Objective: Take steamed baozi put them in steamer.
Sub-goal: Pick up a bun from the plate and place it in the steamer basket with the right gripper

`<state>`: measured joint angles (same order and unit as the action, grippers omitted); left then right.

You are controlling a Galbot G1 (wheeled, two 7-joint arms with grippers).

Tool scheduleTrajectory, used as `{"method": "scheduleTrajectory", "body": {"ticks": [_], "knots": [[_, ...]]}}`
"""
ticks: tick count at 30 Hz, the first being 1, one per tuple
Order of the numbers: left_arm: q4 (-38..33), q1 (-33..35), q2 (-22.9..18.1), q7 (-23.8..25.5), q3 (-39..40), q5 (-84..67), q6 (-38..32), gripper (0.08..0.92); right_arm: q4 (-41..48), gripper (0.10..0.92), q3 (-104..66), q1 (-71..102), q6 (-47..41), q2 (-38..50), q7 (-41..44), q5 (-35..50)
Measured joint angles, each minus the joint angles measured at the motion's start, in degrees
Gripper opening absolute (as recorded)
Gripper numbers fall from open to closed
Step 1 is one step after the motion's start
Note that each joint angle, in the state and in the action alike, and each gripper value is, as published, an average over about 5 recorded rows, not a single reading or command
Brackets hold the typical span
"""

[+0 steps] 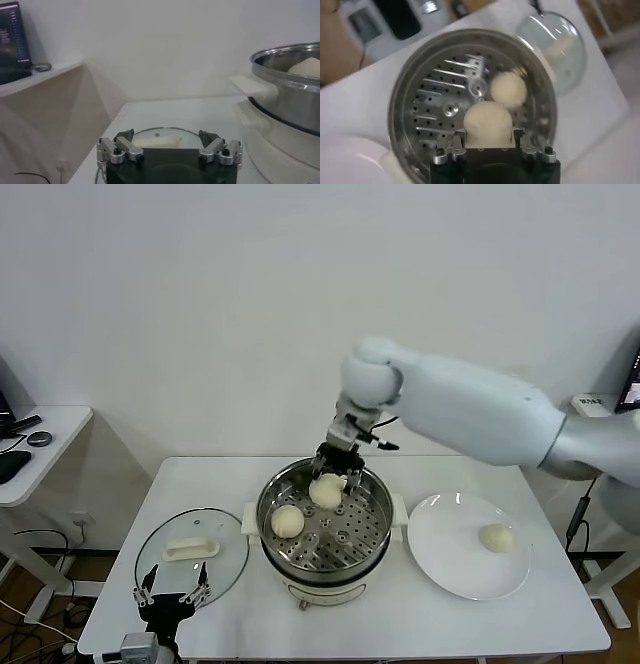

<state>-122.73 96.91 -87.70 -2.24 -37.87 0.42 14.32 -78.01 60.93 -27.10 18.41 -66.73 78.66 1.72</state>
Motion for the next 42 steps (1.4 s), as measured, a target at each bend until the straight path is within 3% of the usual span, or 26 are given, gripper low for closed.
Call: {"method": "scheduleTrajectory", "body": {"ticks": [14, 31, 34, 42], "knots": [[0.0, -0.4, 0.1, 0.0, -0.2, -0.2, 0.0, 0.823, -2.2, 0.565, 4.3, 3.8, 9.6, -5.4, 0.1, -5.6], [0.2, -0.2, -0.3, -0.1, -0.1, -0.5, 0.0, 0.823, -3.4, 0.57, 6.1, 4.9, 10.3, -6.9, 0.6, -5.2], [0.2, -0.3, -0.4, 0.0, -0.2, -0.5, 0.1, 0.823, -4.1, 0.606, 6.2, 4.6, 9.6, -6.5, 0.5, -4.5], [0.2, -0.7, -0.6, 0.1, 0.0, -0.4, 0.2, 0.823, -5.8, 0.804, 5.0, 3.1, 7.2, -4.8, 0.4, -3.7]]}}
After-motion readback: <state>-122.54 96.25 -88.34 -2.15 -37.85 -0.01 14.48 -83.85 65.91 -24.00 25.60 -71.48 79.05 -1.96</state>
